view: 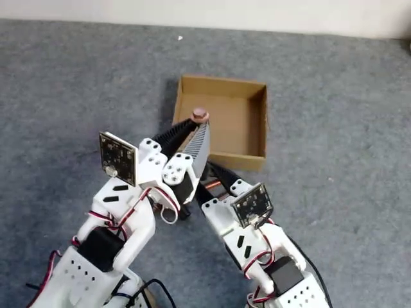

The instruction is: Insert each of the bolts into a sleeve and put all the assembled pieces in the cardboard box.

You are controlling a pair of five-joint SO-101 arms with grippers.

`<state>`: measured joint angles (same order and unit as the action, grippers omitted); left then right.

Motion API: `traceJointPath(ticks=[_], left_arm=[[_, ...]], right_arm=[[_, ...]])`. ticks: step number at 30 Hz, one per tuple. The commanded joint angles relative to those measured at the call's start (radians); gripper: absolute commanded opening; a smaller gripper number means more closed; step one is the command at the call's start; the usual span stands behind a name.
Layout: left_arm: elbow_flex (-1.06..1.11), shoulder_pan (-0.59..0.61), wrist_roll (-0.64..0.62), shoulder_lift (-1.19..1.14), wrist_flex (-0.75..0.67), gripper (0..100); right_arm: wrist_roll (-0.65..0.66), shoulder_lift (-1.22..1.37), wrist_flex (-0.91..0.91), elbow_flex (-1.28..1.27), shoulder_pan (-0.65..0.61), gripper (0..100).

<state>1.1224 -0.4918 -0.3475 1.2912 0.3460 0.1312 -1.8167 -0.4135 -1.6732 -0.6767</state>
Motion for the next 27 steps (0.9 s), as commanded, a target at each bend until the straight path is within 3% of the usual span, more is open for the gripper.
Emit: traceJointPath(ticks=[1,13,22,27], left_arm=[[0.016,-0.019,-0.008,0.015,-0.035,1],[0.068,-0.021,-0.008,0.016,-0.035,1],[0.105,-0.041,0.109,0.016,-0.017,1],[0.102,-0.042,0.160,0.016,0.066,3]], right_arm=[[0.009,-0.022,0.082,-0.039,0.062,0.5],[0.009,-0.022,0.105,-0.041,0.079,0.5],[0.008,-0.022,0.108,-0.041,0.104,0.5],[-0.097,-0.022,0.108,-0.036,0.162,0.5]])
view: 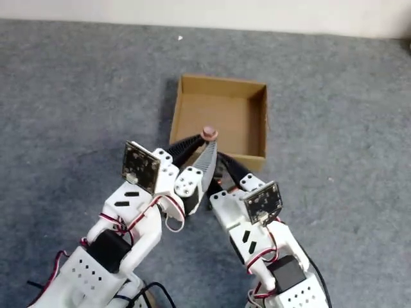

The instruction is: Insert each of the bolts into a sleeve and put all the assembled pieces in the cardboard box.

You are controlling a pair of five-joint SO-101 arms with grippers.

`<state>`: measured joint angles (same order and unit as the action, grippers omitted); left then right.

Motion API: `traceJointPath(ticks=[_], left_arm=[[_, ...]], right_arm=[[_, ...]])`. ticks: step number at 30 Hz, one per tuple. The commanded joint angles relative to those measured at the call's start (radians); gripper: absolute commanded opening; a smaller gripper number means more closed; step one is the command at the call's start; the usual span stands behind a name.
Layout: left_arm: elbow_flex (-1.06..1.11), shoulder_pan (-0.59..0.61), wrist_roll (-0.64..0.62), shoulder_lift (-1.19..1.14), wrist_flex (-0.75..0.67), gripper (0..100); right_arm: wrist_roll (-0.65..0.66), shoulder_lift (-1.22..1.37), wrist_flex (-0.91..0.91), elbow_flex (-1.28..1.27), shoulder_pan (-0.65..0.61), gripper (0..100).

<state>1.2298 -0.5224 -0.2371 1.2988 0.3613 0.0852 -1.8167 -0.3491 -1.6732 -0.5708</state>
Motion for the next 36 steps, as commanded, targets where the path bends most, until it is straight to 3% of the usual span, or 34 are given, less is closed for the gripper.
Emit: traceJointPath(ticks=[1,6,11,19,23,27,33,36], left_arm=[[-0.005,-0.012,0.054,0.008,0.068,6],[-0.015,-0.012,0.057,0.008,0.153,17],[-0.033,-0.012,0.068,0.007,0.195,18],[-0.193,-0.008,0.115,0.007,0.416,18],[-0.229,0.005,0.117,0.008,0.459,17],[-0.223,0.127,0.118,0.008,0.465,17],[-0.170,0.392,0.118,0.008,0.460,2],[-0.107,0.495,0.118,0.008,0.460,1]], right_arm=[[-0.060,-0.022,0.044,-0.036,0.065,0.5],[-0.061,-0.022,0.044,-0.044,0.070,0.5],[-0.063,-0.022,0.044,-0.045,0.070,0.5],[-0.063,-0.022,0.044,-0.045,0.124,0.5],[-0.058,-0.022,0.042,-0.047,0.160,0.5],[-0.057,-0.021,0.036,-0.048,0.176,0.5],[-0.054,-0.021,-0.042,-0.038,0.170,0.5],[0.000,-0.021,-0.088,-0.038,0.170,0.5]])
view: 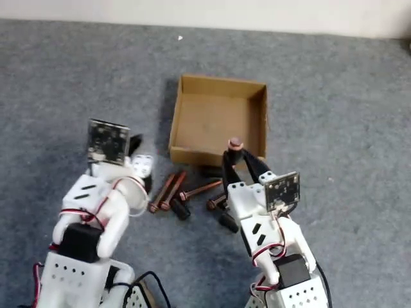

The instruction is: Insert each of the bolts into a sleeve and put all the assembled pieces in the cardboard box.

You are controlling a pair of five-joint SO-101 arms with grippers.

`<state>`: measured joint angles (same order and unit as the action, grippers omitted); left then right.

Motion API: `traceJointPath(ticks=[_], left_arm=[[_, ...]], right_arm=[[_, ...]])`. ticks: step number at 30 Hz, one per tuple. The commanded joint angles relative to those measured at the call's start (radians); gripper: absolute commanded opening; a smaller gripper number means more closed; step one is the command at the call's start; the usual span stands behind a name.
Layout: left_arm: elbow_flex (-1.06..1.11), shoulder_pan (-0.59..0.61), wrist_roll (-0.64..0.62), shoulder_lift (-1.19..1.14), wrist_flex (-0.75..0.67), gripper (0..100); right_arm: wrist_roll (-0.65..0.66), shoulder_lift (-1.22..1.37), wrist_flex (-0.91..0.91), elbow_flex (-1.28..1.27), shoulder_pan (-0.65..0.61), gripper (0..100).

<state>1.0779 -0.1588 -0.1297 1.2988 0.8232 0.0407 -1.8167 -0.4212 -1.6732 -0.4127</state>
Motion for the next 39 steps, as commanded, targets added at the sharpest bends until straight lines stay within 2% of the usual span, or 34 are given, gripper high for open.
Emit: traceJointPath(ticks=[1,6,11,19,39], left_arm=[[0.073,0.162,0.011,0.008,-0.002,1],[0.209,0.239,0.124,0.008,-0.005,1],[0.309,0.248,0.189,0.008,-0.012,1],[0.363,0.289,0.189,0.008,-0.066,1],[0.363,0.308,0.190,0.008,-0.071,1]], right_arm=[[0.058,-0.021,-0.024,-0.038,0.012,0.5],[0.080,-0.021,-0.094,-0.033,0.010,0.5],[0.080,-0.021,-0.180,0.030,0.010,0.5],[0.081,0.007,-0.302,0.157,0.012,0.5],[0.081,1.191,-0.298,1.029,0.015,0.5]])
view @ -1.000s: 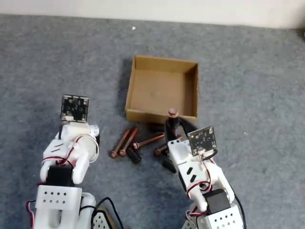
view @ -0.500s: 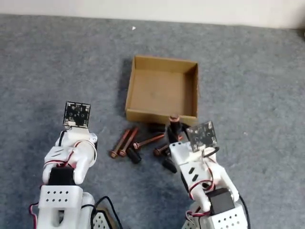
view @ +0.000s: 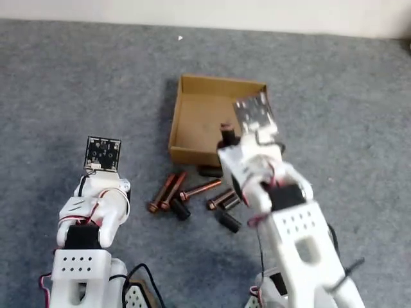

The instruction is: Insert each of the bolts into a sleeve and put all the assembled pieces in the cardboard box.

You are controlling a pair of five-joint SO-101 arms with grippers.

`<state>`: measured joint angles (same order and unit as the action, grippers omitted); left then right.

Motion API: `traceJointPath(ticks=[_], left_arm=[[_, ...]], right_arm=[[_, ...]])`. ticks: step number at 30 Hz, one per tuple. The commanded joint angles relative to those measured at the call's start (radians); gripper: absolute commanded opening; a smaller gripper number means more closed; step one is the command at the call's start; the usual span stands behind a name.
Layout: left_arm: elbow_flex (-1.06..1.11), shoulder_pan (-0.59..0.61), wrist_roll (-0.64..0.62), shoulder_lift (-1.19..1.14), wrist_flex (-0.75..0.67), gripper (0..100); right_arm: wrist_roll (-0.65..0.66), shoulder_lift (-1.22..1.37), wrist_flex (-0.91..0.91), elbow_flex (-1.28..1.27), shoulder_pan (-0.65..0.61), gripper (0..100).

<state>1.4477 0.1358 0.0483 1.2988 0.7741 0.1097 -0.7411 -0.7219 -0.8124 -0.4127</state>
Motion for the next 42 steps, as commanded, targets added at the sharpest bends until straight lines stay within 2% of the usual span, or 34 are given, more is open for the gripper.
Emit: traceJointPath(ticks=[1,18,27,32,36,42], left_arm=[[-0.007,0.013,0.012,0.008,-0.021,1],[-0.007,0.013,0.014,0.008,-0.020,1],[-0.008,0.013,0.014,0.008,-0.020,1],[-0.008,0.013,0.014,0.008,-0.020,1],[-0.008,0.013,0.014,0.008,-0.020,1],[-0.012,0.067,0.011,0.008,-0.025,1]], right_arm=[[0.012,0.165,0.002,0.205,0.015,0.5],[0.005,0.881,0.002,0.723,0.068,0.5],[0.005,1.030,-0.016,0.811,0.071,1.5],[0.003,1.029,-0.159,0.871,0.071,14.8],[0.003,1.026,-0.346,0.995,0.071,15.6],[0.011,1.026,-0.759,1.299,0.042,15.6]])
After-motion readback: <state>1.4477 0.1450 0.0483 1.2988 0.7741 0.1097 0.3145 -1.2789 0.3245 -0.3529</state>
